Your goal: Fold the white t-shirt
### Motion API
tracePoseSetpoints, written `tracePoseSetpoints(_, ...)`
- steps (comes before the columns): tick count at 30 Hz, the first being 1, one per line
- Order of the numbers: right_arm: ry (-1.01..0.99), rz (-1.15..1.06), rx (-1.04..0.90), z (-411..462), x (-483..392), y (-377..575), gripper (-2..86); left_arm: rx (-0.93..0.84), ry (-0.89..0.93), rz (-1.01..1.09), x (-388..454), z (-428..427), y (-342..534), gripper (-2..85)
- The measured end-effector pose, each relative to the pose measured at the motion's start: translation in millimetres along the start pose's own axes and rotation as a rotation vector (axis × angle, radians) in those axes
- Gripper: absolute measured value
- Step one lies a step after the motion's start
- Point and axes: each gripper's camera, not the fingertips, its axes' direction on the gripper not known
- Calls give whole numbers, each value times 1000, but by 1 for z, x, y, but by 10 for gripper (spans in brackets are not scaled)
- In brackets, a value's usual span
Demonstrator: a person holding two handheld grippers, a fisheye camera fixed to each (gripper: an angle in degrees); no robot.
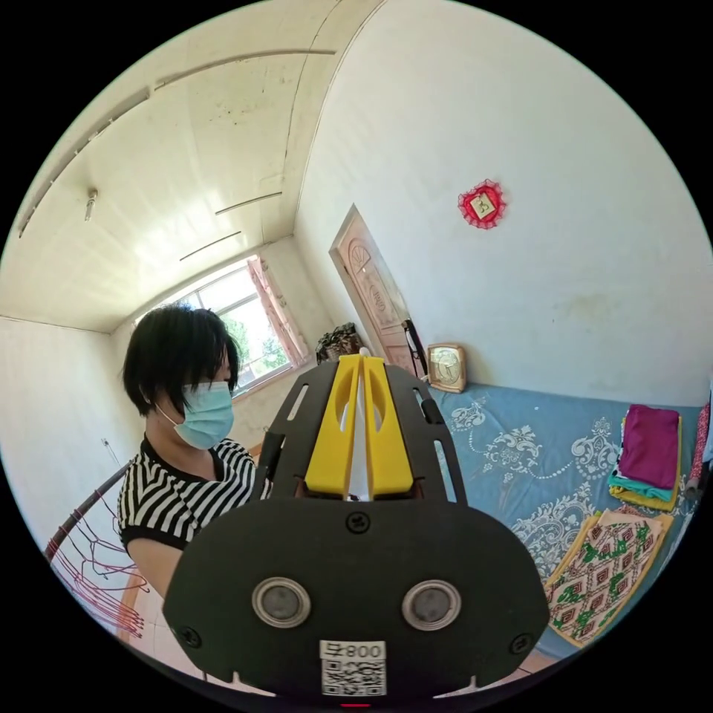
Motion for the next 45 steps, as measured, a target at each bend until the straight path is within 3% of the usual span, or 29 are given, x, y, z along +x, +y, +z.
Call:
tracePoseSetpoints(4,-48,-10,-5,46,-29,16,134,-134,180,-39,44,71,33,58)
tracePoseSetpoints(7,-83,-24,-16,79,-48,24,136,-297,245,-23,91,137,61,48)
tracePoseSetpoints(9,-85,-37,-30,96,-61,28,136,-309,260,-27,114,161,70,49)
tracePoseSetpoints(13,-71,-55,-46,123,-84,39,136,-215,141,-2,160,184,68,83)
tracePoseSetpoints(18,-81,-60,-34,144,-96,52,132,-240,-66,102,222,241,56,133)
tracePoseSetpoints(23,-51,-62,-32,160,-105,65,125,-236,-125,145,283,300,42,91)
tracePoseSetpoints(25,-23,-65,-32,161,-107,69,121,-171,-142,150,312,302,43,38)
tracePoseSetpoints(29,0,-53,-8,155,-101,83,111,-121,-189,120,341,287,42,21)
tracePoseSetpoints(35,1,7,53,142,-71,105,90,92,-325,121,401,215,13,12)
tracePoseSetpoints(45,-9,68,121,116,-33,124,36,364,-568,420,590,139,-60,10)
